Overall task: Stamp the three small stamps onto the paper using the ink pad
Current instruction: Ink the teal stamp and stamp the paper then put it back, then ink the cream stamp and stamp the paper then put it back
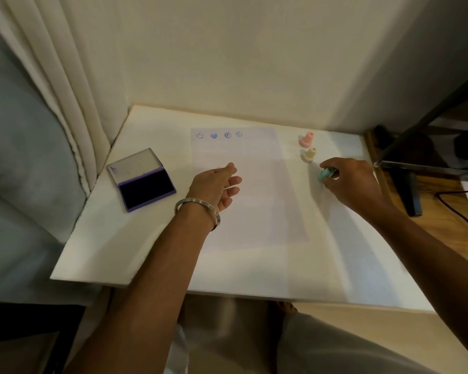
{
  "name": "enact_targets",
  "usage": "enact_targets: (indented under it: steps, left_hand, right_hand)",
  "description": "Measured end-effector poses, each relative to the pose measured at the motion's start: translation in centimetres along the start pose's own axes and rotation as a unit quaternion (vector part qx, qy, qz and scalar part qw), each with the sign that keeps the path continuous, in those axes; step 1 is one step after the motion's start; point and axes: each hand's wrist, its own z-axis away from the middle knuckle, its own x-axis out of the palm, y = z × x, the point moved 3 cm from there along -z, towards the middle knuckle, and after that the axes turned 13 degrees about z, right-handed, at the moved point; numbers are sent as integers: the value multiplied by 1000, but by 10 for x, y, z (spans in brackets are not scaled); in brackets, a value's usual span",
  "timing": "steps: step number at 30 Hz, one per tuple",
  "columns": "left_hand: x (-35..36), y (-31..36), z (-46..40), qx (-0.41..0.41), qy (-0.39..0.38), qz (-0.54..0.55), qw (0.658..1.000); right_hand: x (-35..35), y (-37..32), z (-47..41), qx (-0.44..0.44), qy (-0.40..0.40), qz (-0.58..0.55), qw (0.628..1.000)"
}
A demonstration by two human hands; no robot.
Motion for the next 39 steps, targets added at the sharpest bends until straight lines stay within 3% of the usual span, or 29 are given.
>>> enact_targets:
  steps: [6,16,30,39]
  left_hand:
    - [-1,0,-1,1,-2,-2,1000]
    - [2,0,0,1,-9,-15,1000]
    - [3,0,0,5,-7,-9,1000]
    - [9,0,9,15,-70,29,997]
  right_hand:
    - [-4,-1,1,10,-13,-23,1000]
    - [-18,-16,-27,23,63,-29,997]
    - [1,-26,-49,19,42,-13,999]
    - [-32,-73,-11,-17,64,-185,980]
